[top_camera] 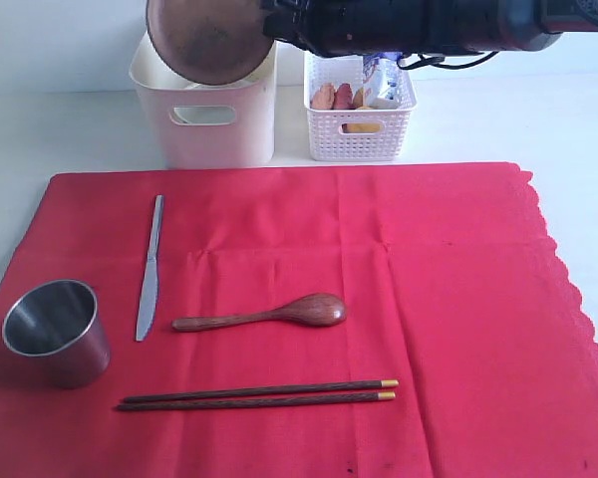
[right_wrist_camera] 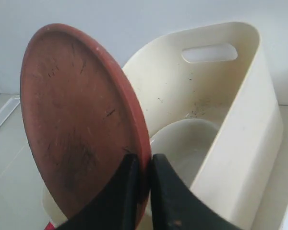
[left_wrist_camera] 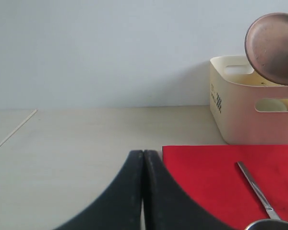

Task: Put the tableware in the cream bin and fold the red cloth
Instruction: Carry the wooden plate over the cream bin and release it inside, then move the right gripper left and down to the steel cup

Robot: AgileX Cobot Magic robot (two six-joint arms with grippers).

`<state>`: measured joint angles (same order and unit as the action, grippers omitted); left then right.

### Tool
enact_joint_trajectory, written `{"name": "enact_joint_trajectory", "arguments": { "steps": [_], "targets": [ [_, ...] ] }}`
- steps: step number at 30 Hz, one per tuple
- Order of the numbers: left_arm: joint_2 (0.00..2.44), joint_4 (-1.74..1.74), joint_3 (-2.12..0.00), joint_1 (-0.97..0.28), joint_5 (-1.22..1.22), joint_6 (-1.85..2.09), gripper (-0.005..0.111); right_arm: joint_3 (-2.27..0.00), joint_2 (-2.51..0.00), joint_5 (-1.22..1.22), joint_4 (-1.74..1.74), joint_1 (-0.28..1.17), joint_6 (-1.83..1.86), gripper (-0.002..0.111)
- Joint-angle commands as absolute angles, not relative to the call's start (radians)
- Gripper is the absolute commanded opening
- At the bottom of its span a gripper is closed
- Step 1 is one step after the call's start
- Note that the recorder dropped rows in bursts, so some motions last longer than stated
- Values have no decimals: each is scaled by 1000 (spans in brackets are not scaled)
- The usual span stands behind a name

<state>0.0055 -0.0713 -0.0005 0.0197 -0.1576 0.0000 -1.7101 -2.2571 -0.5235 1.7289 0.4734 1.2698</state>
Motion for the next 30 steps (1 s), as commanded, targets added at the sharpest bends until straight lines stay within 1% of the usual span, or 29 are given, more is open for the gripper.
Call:
{"name": "enact_joint_trajectory", "arguments": {
  "steps": [1,2,4,7,11,12,14,16,18,21,25,30],
  "targets": [
    [0,-74,0,22,-155,0,0,-1726,-2260,-496,1744,476,1251,0],
    [0,-74,0,22,-155,0,0,-1726,-2260,-487,1744,476,1251,1],
    [0,-74,0,22,-155,0,0,-1726,-2261,-476,1744,476,1252,11],
    [0,-74,0,22,-155,0,0,-1726,-2261,-474,1744,476,1255,21],
    [0,-74,0,22,-155,0,0,-1726,-2261,-474,1744,476,1262,40],
    [0,-74,0,22,-155,0,0,-1726,-2261,-474,1744,476,1300,48],
    [0,-74,0,22,-155,0,0,-1726,-2256,-474,1744,476,1327,56],
    [0,-74,0,22,-155,0,0,-1726,-2248,-488,1744,476,1327,58],
    [0,-74,0,22,-155,0,0,-1726,-2231,-523,1744,468,1325,58],
    [0,-74,0,22,-155,0,0,-1726,-2203,-607,1644,450,1325,58],
    [0,-74,0,22,-155,0,0,-1726,-2148,-678,1425,434,1277,58],
    [0,-74,0,22,-155,0,0,-1726,-2074,-706,1124,434,1135,58]
  ]
}}
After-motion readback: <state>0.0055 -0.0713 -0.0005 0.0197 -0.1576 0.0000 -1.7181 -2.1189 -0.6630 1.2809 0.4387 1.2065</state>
